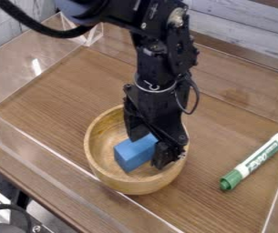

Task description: Remove the green marker from inside the brown bowl and put it on the table

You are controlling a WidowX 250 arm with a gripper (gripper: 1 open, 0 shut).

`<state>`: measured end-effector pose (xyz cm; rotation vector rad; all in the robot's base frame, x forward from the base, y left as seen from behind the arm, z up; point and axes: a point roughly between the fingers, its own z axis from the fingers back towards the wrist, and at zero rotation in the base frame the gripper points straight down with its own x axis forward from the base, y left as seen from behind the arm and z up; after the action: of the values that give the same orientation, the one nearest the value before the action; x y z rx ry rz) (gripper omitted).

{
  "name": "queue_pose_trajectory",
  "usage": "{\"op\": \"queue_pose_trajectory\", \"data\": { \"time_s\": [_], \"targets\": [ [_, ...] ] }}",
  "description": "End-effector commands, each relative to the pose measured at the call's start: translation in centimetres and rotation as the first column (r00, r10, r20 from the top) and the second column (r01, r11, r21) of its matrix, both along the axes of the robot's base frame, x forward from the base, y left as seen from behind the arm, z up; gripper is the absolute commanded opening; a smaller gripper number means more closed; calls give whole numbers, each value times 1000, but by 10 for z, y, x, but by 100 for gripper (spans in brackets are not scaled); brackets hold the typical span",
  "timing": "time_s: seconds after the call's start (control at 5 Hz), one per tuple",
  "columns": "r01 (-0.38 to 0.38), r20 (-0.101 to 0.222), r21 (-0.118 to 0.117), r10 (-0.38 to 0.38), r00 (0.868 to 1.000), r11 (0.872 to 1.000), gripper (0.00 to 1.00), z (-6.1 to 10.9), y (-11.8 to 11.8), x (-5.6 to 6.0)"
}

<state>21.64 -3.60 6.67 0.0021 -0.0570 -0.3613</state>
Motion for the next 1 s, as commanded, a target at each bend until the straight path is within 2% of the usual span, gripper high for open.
{"op": "queue_pose_trajectory", "data": {
  "time_s": [0.0,0.4,0.6,0.8],
  "targets": [
    [-11,26,-5,11,1000,1000,0,4,2,5],
    [-18,31,3,18,999,1000,0,20,4,6],
    [-33,49,9,32,998,999,0,39,6,12],
    [-38,84,5,37,996,999,100,58,8,19]
  ]
}}
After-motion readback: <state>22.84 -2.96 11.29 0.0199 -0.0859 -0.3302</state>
